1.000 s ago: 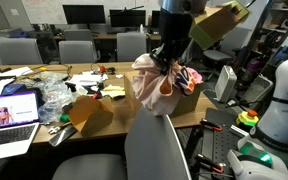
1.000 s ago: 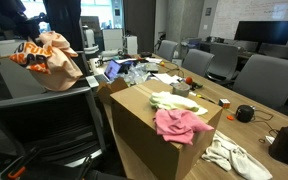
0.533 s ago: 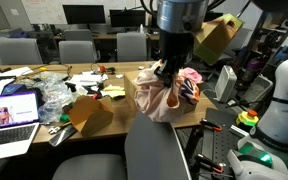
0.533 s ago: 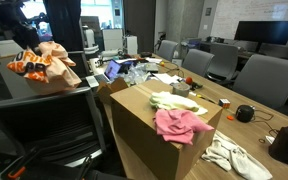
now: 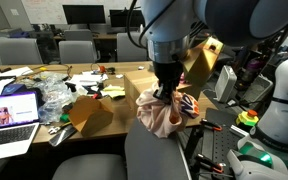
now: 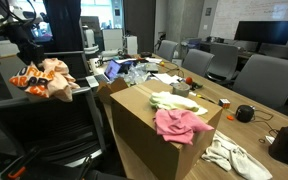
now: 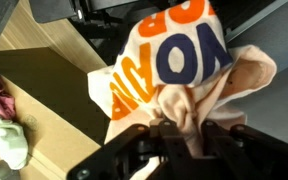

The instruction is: Place the peach t-shirt on the backrest of the grey chair

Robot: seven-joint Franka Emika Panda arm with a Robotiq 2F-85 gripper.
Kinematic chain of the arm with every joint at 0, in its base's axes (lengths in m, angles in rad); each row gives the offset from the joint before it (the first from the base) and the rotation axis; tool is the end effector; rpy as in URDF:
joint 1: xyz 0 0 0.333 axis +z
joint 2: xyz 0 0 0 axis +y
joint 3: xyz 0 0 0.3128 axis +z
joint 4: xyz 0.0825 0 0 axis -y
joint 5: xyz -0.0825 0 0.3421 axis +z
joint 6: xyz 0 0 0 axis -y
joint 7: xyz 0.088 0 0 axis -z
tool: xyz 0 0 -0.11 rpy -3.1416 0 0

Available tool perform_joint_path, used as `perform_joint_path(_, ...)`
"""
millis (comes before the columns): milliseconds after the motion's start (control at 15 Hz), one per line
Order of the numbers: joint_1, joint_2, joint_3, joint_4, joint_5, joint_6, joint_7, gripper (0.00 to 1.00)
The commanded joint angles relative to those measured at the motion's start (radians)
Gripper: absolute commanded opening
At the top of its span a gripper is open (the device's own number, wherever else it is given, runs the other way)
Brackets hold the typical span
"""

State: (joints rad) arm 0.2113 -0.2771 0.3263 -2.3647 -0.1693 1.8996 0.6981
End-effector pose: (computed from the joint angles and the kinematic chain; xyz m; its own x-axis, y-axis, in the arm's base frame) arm 0.3479 0.1971 0.4307 0.9937 -0.1113 -0.0112 -0.1023 -0.9448 0.3112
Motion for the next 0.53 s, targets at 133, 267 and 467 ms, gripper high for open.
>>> perform_joint_path(133,-0.005,0.101,-0.009,0.029,0.005,0.030,-0.033,0.05)
perform_joint_path(267,-0.005,0.128,-0.015,0.034,0.004,0.031,-0.033,0.05)
perform_joint_path(467,-0.001,0.152,-0.023,0.042,0.007,0.029,-0.033,0.05)
